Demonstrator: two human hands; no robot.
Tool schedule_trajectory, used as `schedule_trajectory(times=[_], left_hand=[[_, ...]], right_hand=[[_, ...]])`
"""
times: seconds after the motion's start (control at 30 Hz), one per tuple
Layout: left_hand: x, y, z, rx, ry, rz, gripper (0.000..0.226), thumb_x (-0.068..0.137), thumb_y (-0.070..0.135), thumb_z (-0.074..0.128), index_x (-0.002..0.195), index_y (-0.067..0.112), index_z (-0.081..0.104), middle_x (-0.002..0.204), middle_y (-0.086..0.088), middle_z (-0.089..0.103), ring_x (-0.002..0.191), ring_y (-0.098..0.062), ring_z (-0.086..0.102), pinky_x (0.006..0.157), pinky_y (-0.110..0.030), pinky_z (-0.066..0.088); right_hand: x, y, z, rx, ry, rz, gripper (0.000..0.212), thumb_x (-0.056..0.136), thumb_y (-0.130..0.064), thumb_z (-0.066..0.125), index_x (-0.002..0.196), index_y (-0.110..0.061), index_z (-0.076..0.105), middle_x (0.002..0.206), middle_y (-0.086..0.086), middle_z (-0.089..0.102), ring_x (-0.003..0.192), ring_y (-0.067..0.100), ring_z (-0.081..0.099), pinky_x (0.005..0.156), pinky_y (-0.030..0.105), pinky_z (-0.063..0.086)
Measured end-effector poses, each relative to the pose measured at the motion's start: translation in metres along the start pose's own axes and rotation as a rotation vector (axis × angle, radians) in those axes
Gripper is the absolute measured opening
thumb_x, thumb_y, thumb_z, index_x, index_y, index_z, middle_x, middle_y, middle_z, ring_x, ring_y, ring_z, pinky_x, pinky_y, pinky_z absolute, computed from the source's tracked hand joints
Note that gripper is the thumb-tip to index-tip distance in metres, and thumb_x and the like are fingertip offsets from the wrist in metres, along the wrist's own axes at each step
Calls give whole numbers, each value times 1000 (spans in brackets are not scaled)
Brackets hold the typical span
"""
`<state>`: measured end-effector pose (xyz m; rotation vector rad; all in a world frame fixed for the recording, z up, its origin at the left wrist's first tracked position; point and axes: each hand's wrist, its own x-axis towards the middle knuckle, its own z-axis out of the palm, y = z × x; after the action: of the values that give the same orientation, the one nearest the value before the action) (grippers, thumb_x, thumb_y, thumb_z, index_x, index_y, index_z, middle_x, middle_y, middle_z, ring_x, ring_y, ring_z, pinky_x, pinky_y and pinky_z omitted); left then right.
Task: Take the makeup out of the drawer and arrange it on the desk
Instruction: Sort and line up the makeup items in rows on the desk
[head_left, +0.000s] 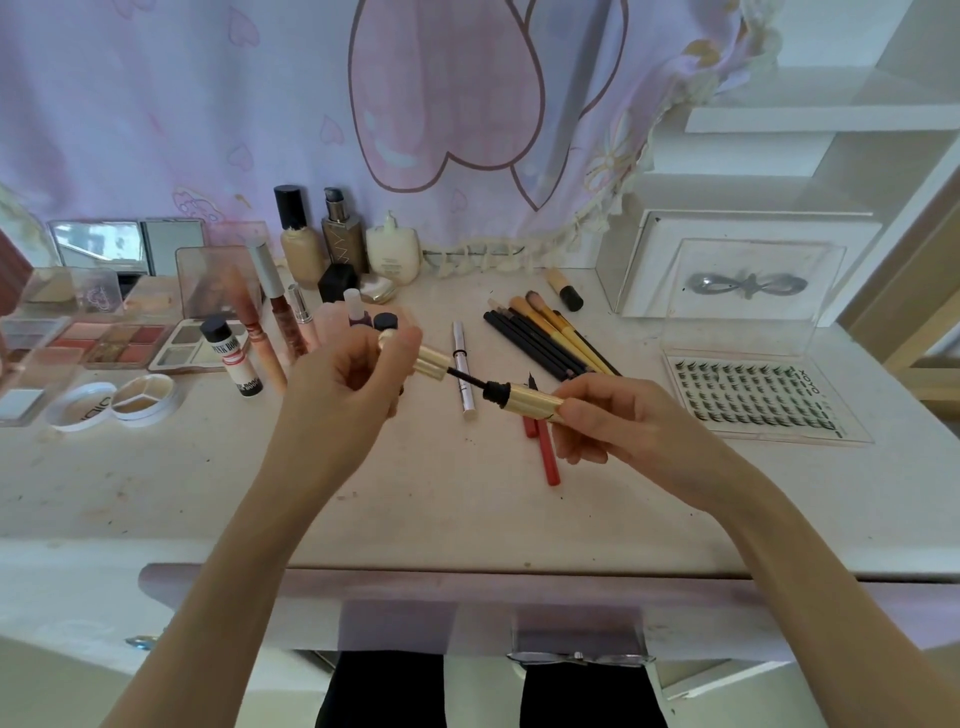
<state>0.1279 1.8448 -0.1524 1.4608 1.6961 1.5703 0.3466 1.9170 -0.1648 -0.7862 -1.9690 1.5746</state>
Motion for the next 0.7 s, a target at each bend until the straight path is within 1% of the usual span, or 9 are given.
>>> schedule_trajectory(times=[0.07, 0.13, 0.2, 0.23, 0.27, 0.37, 0.4, 0.57, 0.7], left_hand=[[2, 2, 1, -45, -1, -23, 48, 75, 57, 48, 76, 11, 62, 55, 7, 57, 50, -5, 48, 54, -15, 43], [3, 3, 4, -131, -3, -74, 34, 82, 48, 52, 79, 17, 67, 64, 6, 63, 58, -7, 53, 63, -20, 47], [4, 5, 8, -167, -22, -95, 25, 88, 38, 54, 81, 19, 70, 69, 6, 65, 64, -7, 54, 71, -27, 48], [5, 7, 9, -170, -32, -92, 24, 89, 36, 54, 82, 20, 70, 70, 7, 65, 65, -7, 55, 74, -30, 48], [7, 9, 10, -170, -41, -82, 23, 89, 36, 55, 82, 20, 71, 71, 7, 66, 65, -6, 55, 74, -29, 49], [12, 16, 13, -170, -61, -37, 21, 89, 32, 55, 83, 20, 71, 69, 10, 65, 63, -3, 55, 68, -15, 48], [14, 17, 14, -174, -63, -32, 20, 89, 31, 55, 84, 20, 71, 68, 10, 65, 62, -2, 55, 67, -13, 48], [14, 17, 18, -166, -88, -17, 16, 91, 26, 54, 89, 23, 70, 66, 16, 66, 62, 4, 57, 61, -6, 43], [15, 15, 16, -203, -96, -32, 17, 91, 26, 53, 90, 24, 70, 66, 15, 65, 62, 3, 55, 62, -9, 43]], right_hand=[[2, 0, 2, -47, -7, 19, 22, 86, -22, 56, 102, -8, 62, 75, -2, 68, 67, 7, 60, 61, 16, 45], [4, 1, 5, -111, -11, 34, 14, 87, -18, 59, 100, -16, 62, 82, -2, 71, 75, 12, 65, 65, 16, 46], [7, -1, 9, -169, -32, 35, 11, 86, -18, 61, 97, -20, 63, 84, -4, 72, 75, 13, 65, 68, 18, 49], [8, -2, 11, -192, -38, 31, 11, 86, -19, 62, 96, -21, 63, 84, -5, 72, 73, 11, 64, 68, 19, 50], [9, -3, 12, -209, -39, 25, 11, 85, -19, 63, 96, -21, 64, 85, -6, 72, 74, 8, 64, 68, 19, 50], [12, -5, 15, -216, -30, 20, 12, 84, -21, 63, 96, -21, 64, 85, -6, 73, 76, 3, 65, 68, 19, 47], [12, -5, 15, -205, -26, 20, 12, 85, -21, 63, 97, -20, 64, 85, -7, 73, 76, 3, 65, 69, 19, 47], [12, -7, 18, -93, -25, 6, 13, 88, -15, 58, 99, -18, 64, 85, -4, 72, 72, 5, 65, 64, 17, 48], [14, -8, 22, -79, -22, -11, 14, 88, -13, 57, 101, -15, 64, 84, -4, 71, 67, 2, 63, 61, 15, 47]])
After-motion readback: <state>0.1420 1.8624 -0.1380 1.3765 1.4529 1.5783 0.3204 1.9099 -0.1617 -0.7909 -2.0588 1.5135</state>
